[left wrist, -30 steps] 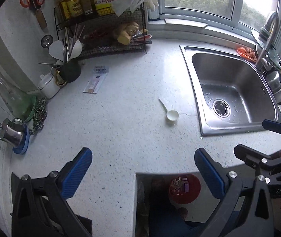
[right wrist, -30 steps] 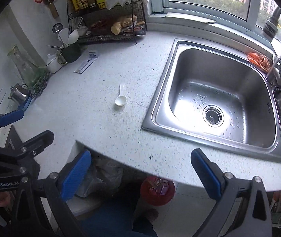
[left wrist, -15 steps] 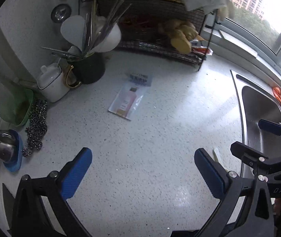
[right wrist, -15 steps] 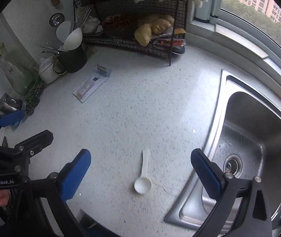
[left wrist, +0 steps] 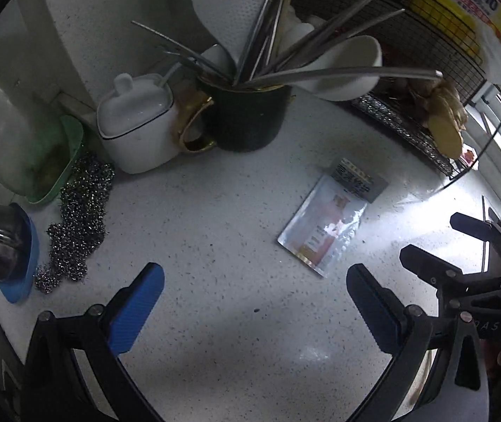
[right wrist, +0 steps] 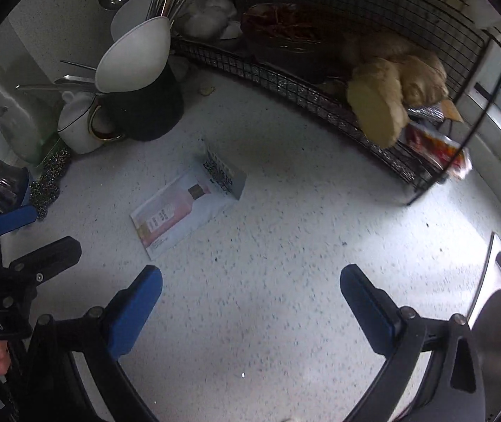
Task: Collect trash
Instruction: 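Grasp the pink-printed sachet packet with the right tool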
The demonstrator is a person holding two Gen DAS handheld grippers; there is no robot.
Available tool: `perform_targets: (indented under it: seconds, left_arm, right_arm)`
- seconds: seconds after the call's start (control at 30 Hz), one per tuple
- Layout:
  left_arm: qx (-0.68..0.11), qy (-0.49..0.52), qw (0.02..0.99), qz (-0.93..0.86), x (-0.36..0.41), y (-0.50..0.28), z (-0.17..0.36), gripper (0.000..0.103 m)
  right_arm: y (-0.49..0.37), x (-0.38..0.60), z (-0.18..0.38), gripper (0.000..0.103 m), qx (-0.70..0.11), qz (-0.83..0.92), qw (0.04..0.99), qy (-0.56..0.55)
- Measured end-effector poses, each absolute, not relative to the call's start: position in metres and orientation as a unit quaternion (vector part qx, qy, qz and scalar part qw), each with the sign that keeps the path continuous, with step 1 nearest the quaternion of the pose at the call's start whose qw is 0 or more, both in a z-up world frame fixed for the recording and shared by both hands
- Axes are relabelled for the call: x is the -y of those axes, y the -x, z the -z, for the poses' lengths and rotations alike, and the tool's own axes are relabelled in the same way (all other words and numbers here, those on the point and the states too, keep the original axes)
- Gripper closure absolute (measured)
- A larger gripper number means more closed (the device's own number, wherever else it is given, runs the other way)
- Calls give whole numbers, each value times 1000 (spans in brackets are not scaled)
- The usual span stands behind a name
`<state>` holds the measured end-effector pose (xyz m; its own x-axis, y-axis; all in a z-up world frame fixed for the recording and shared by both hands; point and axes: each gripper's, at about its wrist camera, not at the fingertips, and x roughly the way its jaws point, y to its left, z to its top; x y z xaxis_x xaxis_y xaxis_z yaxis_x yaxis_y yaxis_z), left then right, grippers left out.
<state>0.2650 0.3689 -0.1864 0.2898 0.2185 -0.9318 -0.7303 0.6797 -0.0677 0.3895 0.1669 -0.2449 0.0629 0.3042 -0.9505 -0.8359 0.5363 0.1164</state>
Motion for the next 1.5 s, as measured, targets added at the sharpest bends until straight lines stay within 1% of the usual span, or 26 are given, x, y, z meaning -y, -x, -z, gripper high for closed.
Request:
perform_targets:
  seconds: [0.13, 0.2, 0.23, 0.27, 0.33, 0.4, 0.43, 0.47, 0.5, 0.53, 0.57, 0.6, 0.67, 0.83, 1.07, 1.37, 1.5]
  left_arm:
    - [-511, 259, 755, -320, -382, -267, 196, 0]
    - [-514, 257, 752, -322, -387, -268, 200, 0]
    - [-516, 254, 751, -324, -388, -268, 201, 0]
    - [-516, 251, 751, -325, -389, -268, 202, 0]
    - [-515, 251, 754, -322, -391, -266, 203, 0]
    - [-514, 256, 755, -316, -393, -264, 205, 0]
    - [-515, 260, 755, -313, -395, -262, 207, 0]
    - [-514, 262, 755, -312, -396, -261, 207, 0]
    - [-514, 265, 755, -309, -396, -259, 207, 0]
    - [-514, 269, 755, -306, -395, -258, 206, 0]
    - [-512, 274, 756, -302, -394, -256, 207, 0]
    - [-513, 278, 758, -292, -393, -254, 206, 0]
    - [-517, 277, 757, -290, -387, -249, 206, 0]
    - [-532, 252, 760, -276, -365, -251, 204, 0]
    - [-543, 233, 774, -229, -319, -256, 195, 0]
    - [-545, 187, 804, -146, -241, -273, 165, 0]
    - [-555, 159, 809, -107, -204, -300, 162, 0]
  right_arm:
    - [-400, -193, 258, 2, -535, -437, 679, 247]
    - [-405, -206, 266, 3, -530, -449, 674, 251]
    - [-406, -210, 269, 8, -529, -454, 671, 253]
    - [-407, -215, 272, 16, -526, -459, 669, 255]
    - [-410, -222, 277, 26, -527, -466, 664, 254]
    - [-411, -230, 285, 32, -533, -471, 654, 258]
    - [-412, -233, 289, 41, -532, -468, 654, 266]
    - [-411, -234, 290, 53, -527, -465, 657, 273]
    - [-412, -236, 291, 60, -518, -466, 662, 275]
    - [-411, -236, 292, 79, -522, -471, 657, 272]
    - [-410, -235, 292, 91, -522, -472, 658, 269]
    - [-407, -234, 292, 91, -521, -472, 658, 270]
    - [-400, -229, 291, 100, -518, -474, 658, 271]
    - [-378, -209, 281, 102, -535, -463, 655, 267]
    - [-360, -158, 242, 102, -539, -430, 683, 240]
    - [-349, -54, 201, 102, -545, -354, 741, 171]
    - [-351, -1, 182, 102, -546, -311, 768, 127]
